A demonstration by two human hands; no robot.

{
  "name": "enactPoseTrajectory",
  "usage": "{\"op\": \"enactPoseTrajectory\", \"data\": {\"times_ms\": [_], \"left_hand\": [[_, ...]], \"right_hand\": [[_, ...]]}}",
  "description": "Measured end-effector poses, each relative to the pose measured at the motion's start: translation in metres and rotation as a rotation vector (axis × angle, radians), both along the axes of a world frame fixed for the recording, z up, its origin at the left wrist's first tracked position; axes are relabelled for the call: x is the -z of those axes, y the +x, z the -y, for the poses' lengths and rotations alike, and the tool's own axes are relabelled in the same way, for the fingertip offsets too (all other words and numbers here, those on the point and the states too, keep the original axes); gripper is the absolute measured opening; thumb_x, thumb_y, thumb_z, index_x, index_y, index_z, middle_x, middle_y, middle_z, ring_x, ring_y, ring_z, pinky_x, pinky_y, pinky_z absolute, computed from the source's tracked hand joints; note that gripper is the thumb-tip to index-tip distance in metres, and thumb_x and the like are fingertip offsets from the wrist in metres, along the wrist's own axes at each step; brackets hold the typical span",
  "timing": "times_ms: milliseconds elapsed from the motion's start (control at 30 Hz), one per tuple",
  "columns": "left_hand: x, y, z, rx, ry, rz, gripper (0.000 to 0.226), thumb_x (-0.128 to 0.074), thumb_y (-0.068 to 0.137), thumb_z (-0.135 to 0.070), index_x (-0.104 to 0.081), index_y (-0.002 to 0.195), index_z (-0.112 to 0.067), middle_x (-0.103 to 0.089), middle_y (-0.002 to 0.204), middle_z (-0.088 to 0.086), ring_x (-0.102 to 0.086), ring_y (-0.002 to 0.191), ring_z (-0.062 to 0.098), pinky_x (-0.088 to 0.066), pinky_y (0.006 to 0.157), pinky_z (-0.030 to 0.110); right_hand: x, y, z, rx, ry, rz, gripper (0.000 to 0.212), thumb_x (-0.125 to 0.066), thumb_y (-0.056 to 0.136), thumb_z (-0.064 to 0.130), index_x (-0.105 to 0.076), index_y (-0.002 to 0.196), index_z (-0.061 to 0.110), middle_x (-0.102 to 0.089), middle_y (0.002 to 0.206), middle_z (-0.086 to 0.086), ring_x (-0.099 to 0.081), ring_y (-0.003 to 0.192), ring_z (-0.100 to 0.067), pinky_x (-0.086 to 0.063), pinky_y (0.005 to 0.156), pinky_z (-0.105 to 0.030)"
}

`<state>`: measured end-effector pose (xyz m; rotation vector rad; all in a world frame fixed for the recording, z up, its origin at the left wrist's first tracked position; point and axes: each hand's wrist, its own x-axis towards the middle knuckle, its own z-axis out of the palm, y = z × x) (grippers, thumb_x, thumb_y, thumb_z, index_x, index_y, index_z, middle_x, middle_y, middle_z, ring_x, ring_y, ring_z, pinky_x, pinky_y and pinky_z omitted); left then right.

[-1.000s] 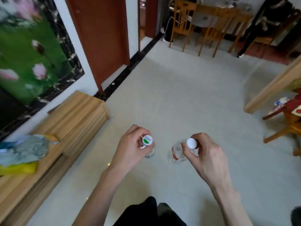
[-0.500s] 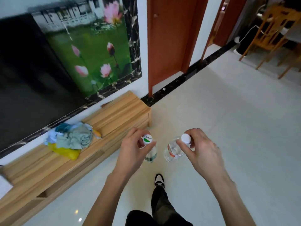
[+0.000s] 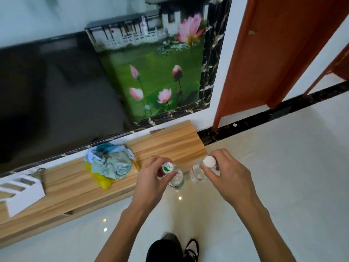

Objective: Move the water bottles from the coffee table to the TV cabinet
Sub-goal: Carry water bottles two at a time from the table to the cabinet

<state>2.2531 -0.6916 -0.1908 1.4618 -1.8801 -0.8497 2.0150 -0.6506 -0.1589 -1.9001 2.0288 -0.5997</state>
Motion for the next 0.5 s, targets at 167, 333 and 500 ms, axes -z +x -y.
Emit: {"op": "enactPoseTrajectory", "data": {"times_ms": [167,333,500], "left_hand": [[0.017,0.006,0.061,-0.073,-0.016,0.038,0.024,-0.079,0.088,-0.038,-0.066,0.109,-0.038,-0.057,0.107,-0.023,-0.062,0.093,-0.001,-0.051,0.075,0.010],[0.041,0.024,0.128,-0.167,0.000,0.063,0.027,-0.079,0.086,-0.043,-0.068,0.109,-0.036,-0.057,0.103,-0.023,-0.062,0.091,-0.001,-0.056,0.078,0.015],[0.072,0.045,0.192,-0.217,0.033,0.092,0.029,-0.079,0.087,-0.037,-0.069,0.114,-0.031,-0.056,0.105,-0.020,-0.062,0.084,-0.001,-0.056,0.077,0.016]], "right_hand": [[0.006,0.000,0.083,-0.084,-0.008,-0.060,0.024,-0.057,0.096,0.052,-0.051,0.107,0.032,-0.054,0.102,0.014,-0.059,0.077,-0.010,-0.039,0.055,-0.023],[0.013,0.013,0.160,-0.169,0.016,-0.136,0.024,-0.056,0.097,0.053,-0.051,0.107,0.031,-0.053,0.101,0.014,-0.061,0.074,-0.012,-0.034,0.051,-0.020],[0.030,0.037,0.237,-0.234,0.079,-0.198,0.025,-0.053,0.097,0.056,-0.048,0.107,0.033,-0.054,0.103,0.013,-0.063,0.074,-0.012,-0.041,0.050,-0.023]]}}
